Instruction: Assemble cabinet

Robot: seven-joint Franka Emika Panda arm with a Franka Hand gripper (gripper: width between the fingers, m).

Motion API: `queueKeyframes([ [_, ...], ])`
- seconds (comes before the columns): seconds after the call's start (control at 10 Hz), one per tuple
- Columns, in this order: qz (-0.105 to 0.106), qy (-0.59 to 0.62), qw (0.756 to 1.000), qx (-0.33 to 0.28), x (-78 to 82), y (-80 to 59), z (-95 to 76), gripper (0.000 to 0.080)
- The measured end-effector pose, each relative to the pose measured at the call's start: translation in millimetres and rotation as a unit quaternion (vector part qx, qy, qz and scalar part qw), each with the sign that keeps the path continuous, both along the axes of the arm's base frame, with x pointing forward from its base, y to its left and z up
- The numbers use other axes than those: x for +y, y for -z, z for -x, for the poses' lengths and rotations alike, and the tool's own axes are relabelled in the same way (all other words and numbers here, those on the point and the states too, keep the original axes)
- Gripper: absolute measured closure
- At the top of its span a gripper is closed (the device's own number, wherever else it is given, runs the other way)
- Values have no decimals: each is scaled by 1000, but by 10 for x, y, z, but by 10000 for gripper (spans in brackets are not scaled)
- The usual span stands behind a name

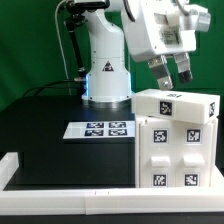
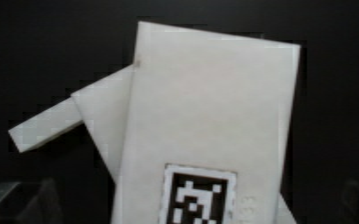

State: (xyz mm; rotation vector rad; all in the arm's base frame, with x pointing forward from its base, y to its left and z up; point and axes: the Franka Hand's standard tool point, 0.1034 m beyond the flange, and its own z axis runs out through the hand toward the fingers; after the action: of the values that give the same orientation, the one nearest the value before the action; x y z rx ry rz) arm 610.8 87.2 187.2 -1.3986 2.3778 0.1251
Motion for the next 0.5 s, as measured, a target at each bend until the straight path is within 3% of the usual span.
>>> queueKeyframes([
  [0.1,-7,10,1000,-7,13,-48,-24,0],
  [0.3,8,-42,999,-9,20,-20,-3,2],
  [0.5,50,-207,977,-28,39,-46,-74,2],
])
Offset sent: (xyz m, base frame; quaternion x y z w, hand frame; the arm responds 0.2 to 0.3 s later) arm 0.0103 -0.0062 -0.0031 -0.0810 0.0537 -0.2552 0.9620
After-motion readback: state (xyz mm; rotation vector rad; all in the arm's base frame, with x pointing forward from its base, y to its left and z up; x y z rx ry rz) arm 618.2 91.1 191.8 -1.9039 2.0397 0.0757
